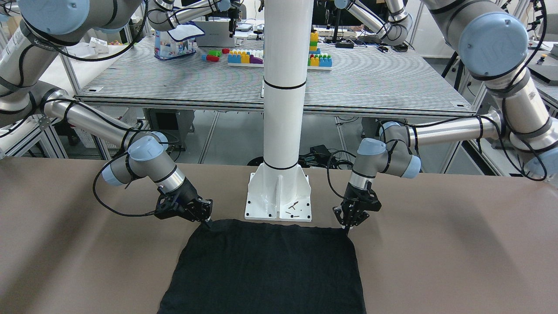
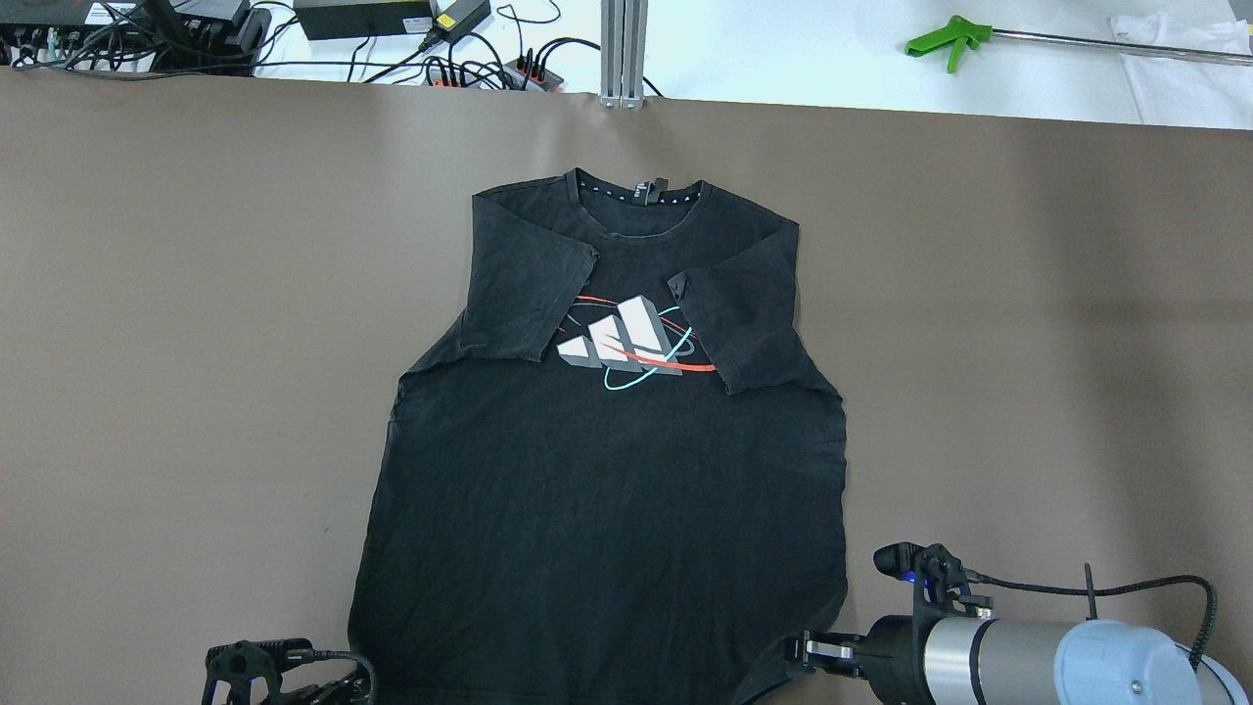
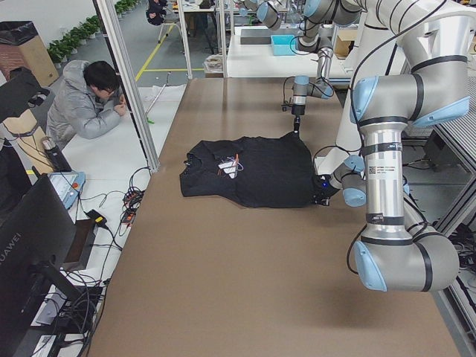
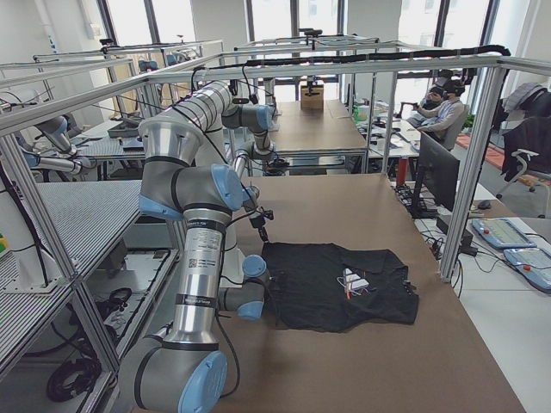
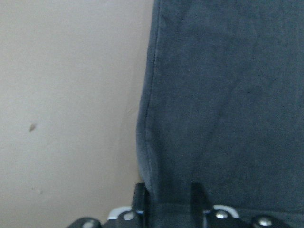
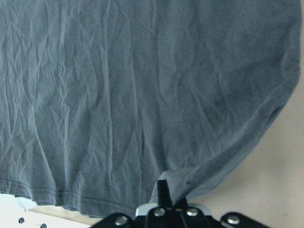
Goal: Fold clothes
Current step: 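Grasp the hem corners with both grippers and lift them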
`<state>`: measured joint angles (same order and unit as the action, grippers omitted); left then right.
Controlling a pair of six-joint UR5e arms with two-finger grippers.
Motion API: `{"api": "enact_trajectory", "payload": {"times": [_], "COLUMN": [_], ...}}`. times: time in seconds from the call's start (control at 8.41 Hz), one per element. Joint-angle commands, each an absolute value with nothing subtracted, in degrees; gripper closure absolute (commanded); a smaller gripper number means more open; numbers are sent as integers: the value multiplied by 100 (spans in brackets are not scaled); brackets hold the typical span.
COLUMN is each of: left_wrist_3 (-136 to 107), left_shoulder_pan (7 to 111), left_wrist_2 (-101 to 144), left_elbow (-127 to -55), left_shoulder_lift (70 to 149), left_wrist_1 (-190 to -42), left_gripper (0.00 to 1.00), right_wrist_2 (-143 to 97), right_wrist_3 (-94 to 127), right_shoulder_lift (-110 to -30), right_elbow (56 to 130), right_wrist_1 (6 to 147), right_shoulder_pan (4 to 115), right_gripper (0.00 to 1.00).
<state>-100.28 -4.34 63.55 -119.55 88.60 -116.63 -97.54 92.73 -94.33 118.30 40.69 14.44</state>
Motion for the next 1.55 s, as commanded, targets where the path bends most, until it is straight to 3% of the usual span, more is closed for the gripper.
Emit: {"api": "enact_trajectory", "payload": {"times": [0.0, 0.24, 0.71, 1.07, 1.43], "left_wrist_3": [-10020, -9923, -9115, -9079, -9123], "left_shoulder_pan": [-396, -160, 1367, 1468, 1074], "left_wrist_2": [6398, 6686, 8652, 9314, 9694], "left_elbow": [-12251, -12698, -13472, -14104, -14212], "left_shoulder_lift": [8816, 8666, 8754, 8264, 8262], "left_wrist_1": [-11663, -11680, -11942, -12735, -13006], "left_gripper": [100, 100, 100, 100, 100], "right_wrist_2": [-9808, -9826, -10256, -10616, -11546], "right_wrist_3": [9264, 9255, 9246, 9325, 9325], "right_shoulder_lift": [-9431, -9431, -9352, -9632, -10009], "right_elbow": [11874, 12066, 12743, 12806, 12710], "right_wrist_1": [4069, 4061, 3956, 2895, 1579], "right_shoulder_pan": [1450, 1459, 1538, 1538, 1538], "right_gripper": [100, 100, 100, 100, 100]}}
